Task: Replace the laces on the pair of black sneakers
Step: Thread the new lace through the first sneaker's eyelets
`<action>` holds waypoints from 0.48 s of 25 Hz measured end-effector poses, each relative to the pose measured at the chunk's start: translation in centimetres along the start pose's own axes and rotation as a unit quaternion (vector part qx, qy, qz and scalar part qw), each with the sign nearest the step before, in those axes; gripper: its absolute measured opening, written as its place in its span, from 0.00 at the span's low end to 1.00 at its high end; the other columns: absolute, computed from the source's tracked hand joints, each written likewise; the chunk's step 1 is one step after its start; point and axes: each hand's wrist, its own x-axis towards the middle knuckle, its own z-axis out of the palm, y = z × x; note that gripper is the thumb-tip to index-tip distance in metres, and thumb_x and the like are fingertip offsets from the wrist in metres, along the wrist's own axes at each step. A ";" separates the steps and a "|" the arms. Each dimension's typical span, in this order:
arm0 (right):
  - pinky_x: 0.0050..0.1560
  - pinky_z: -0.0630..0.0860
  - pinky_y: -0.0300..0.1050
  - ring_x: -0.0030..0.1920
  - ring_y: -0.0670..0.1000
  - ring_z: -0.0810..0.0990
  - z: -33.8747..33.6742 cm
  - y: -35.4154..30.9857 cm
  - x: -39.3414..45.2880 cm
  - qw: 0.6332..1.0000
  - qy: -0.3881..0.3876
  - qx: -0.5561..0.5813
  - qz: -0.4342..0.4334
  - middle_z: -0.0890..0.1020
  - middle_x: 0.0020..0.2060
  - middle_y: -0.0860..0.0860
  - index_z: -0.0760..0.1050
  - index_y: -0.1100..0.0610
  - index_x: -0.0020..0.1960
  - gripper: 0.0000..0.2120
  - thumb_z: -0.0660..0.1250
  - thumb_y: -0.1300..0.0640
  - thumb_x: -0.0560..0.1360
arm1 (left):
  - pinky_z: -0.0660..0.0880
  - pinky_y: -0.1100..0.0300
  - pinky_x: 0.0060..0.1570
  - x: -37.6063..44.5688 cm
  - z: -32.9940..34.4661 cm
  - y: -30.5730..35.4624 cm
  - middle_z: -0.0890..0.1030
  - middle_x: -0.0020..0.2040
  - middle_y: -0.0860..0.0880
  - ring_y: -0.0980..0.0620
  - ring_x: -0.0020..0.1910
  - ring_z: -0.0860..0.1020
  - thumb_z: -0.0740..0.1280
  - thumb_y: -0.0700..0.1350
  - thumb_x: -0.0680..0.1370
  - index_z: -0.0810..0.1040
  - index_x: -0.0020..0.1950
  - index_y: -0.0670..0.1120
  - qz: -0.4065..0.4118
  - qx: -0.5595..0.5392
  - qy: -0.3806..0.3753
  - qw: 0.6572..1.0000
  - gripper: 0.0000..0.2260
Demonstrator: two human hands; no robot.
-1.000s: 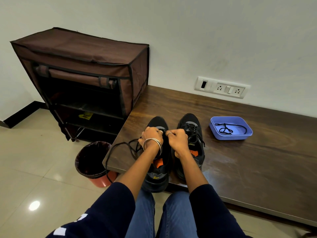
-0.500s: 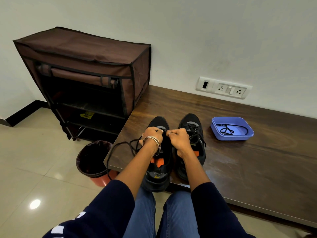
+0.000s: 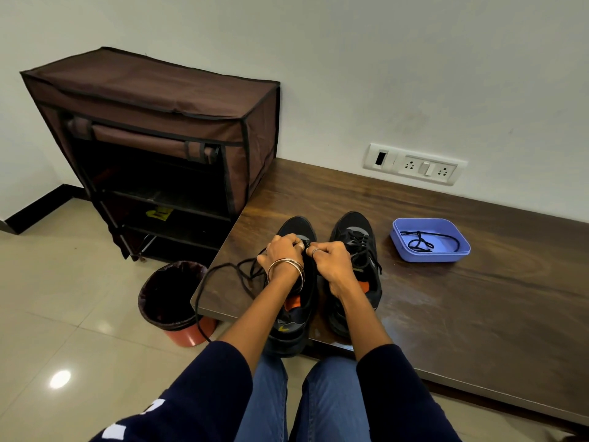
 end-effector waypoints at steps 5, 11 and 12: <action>0.47 0.77 0.49 0.43 0.50 0.79 0.1 0.5 0.4 0.998 -0.033 0.042 0.027 0.83 0.40 0.52 0.84 0.62 0.50 0.10 0.68 0.56 0.77 | 0.57 0.54 0.50 0.2 0.0 -0.2 0.80 0.49 0.49 0.49 0.50 0.77 0.64 0.47 0.78 0.80 0.43 0.51 -0.037 -0.082 0.009 0.996 0.06; 0.40 0.76 0.46 0.39 0.51 0.78 0.2 0.3 1.3 0.981 0.036 0.156 0.113 0.80 0.44 0.54 0.77 0.58 0.47 0.15 0.53 0.69 0.79 | 0.60 0.51 0.53 0.2 -0.1 -0.1 0.78 0.52 0.49 0.48 0.57 0.73 0.62 0.48 0.79 0.79 0.42 0.53 -0.019 -0.017 -0.007 1.000 0.08; 0.37 0.75 0.45 0.37 0.50 0.77 0.2 0.2 1.3 0.981 0.042 0.156 0.111 0.80 0.44 0.53 0.76 0.58 0.48 0.15 0.53 0.70 0.79 | 0.61 0.50 0.54 0.1 0.0 0.0 0.77 0.54 0.49 0.48 0.58 0.72 0.62 0.48 0.79 0.80 0.44 0.53 -0.016 -0.003 -0.008 1.000 0.08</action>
